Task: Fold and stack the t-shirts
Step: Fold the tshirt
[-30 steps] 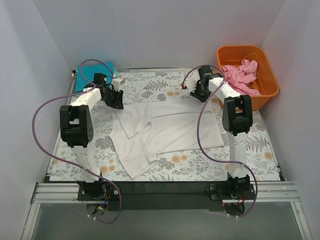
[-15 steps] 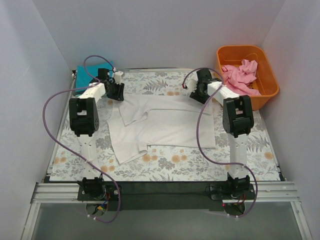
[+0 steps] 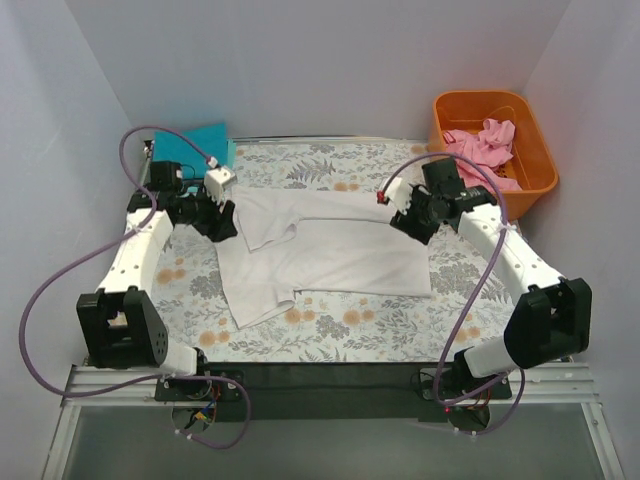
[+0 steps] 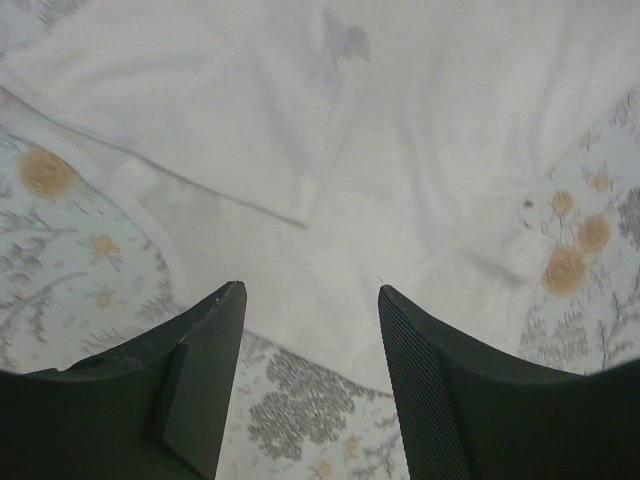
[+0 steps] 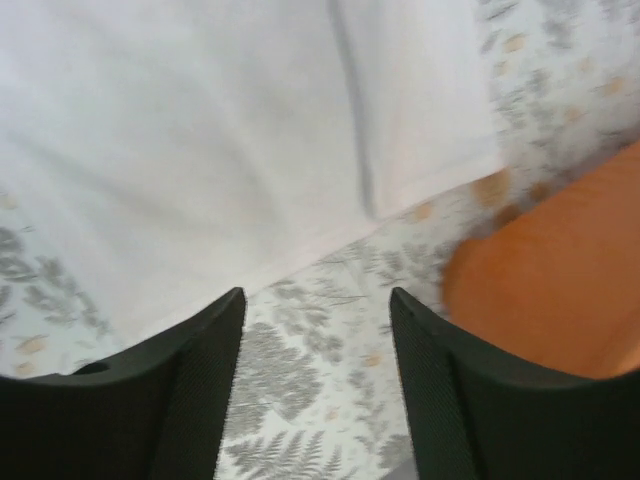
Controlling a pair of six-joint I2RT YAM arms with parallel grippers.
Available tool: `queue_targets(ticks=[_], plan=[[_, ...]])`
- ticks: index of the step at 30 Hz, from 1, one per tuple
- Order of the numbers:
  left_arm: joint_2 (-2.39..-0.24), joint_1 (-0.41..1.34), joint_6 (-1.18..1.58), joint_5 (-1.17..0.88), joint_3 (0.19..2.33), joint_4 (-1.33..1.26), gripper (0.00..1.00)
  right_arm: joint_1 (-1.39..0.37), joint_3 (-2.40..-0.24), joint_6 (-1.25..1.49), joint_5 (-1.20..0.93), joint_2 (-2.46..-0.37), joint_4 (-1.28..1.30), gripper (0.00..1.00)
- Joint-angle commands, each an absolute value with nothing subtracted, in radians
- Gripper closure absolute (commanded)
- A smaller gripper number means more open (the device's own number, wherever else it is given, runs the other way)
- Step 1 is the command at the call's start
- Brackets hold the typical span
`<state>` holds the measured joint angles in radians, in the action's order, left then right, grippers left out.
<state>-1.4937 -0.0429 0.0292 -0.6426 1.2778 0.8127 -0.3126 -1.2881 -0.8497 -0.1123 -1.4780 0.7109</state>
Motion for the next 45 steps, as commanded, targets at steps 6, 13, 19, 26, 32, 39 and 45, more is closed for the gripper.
queue_targets(ticks=[6, 13, 19, 26, 32, 39, 45], plan=[[-1.370, -0.043, -0.227, -0.629, 0.921, 0.890, 0.51, -0.402, -0.890, -0.796, -0.123, -1.381, 0.687, 0.47], [-1.292, -0.014, -0.281, -0.528, 0.727, 0.766, 0.51, -0.422, -0.761, -0.808, -0.049, -1.356, 0.583, 0.44], [-1.319, -0.014, -0.310, -0.497, 0.698, 0.716, 0.53, -0.426, -0.713, -0.821, -0.029, -1.367, 0.546, 0.44], [-1.351, 0.026, -0.339, -0.473, 0.655, 0.680, 0.58, -0.433, -0.661, -0.822, -0.005, -1.402, 0.466, 0.49], [-1.341, 0.037, -0.373, -0.420, 0.589, 0.664, 0.88, -0.442, -0.626, -0.816, 0.035, -1.394, 0.453, 0.81], [-1.263, 0.038, -0.385, -0.422, 0.572, 0.730, 1.00, -0.442, -0.634, -0.815, 0.071, -1.361, 0.479, 0.99], [-1.122, 0.037, -0.425, -0.460, 0.607, 0.926, 1.00, -0.442, -0.670, -0.813, 0.049, -1.279, 0.574, 0.99]])
